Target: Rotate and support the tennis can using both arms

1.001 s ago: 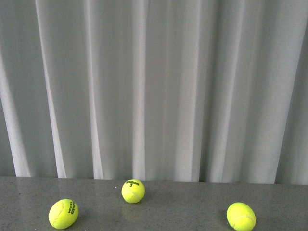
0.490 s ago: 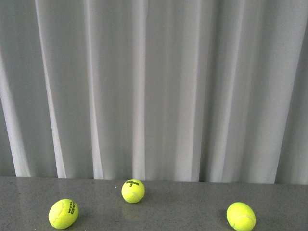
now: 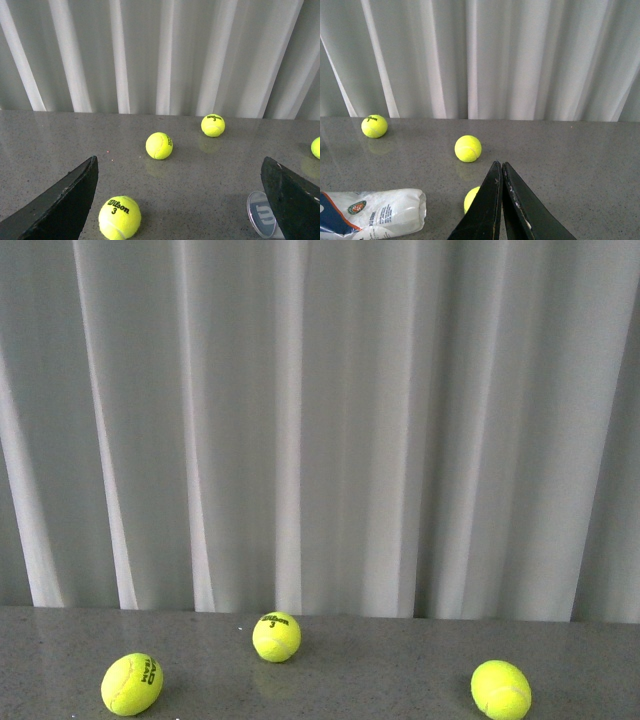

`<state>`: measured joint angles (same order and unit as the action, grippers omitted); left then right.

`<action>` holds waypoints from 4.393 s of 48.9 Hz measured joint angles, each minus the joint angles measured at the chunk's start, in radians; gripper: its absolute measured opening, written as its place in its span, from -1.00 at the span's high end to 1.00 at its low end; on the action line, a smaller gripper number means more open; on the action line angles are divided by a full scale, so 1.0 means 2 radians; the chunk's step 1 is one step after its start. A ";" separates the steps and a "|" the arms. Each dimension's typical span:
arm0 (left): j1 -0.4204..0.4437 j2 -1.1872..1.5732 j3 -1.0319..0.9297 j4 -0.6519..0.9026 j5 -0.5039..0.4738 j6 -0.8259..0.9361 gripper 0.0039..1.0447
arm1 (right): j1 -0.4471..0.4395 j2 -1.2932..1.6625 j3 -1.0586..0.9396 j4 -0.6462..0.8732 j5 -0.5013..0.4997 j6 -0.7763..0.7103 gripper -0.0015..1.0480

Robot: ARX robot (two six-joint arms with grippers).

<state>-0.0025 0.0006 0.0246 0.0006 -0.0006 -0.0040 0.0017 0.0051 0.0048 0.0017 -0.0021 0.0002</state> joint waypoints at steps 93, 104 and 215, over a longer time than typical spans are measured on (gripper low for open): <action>0.052 0.675 0.230 0.143 0.312 -0.154 -0.88 | 0.000 -0.001 0.000 -0.001 0.000 -0.001 -0.87; 0.015 0.867 0.290 0.141 0.379 -0.126 -0.88 | 0.000 -0.001 0.000 -0.001 0.000 -0.001 -0.87; -0.188 0.962 0.857 -0.437 -0.055 0.244 0.94 | 0.000 -0.001 0.000 -0.001 0.000 -0.001 -0.87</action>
<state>-0.3779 1.9244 1.7393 -0.8742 -0.1112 0.4831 0.0013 0.0040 0.0048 0.0006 -0.0017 -0.0017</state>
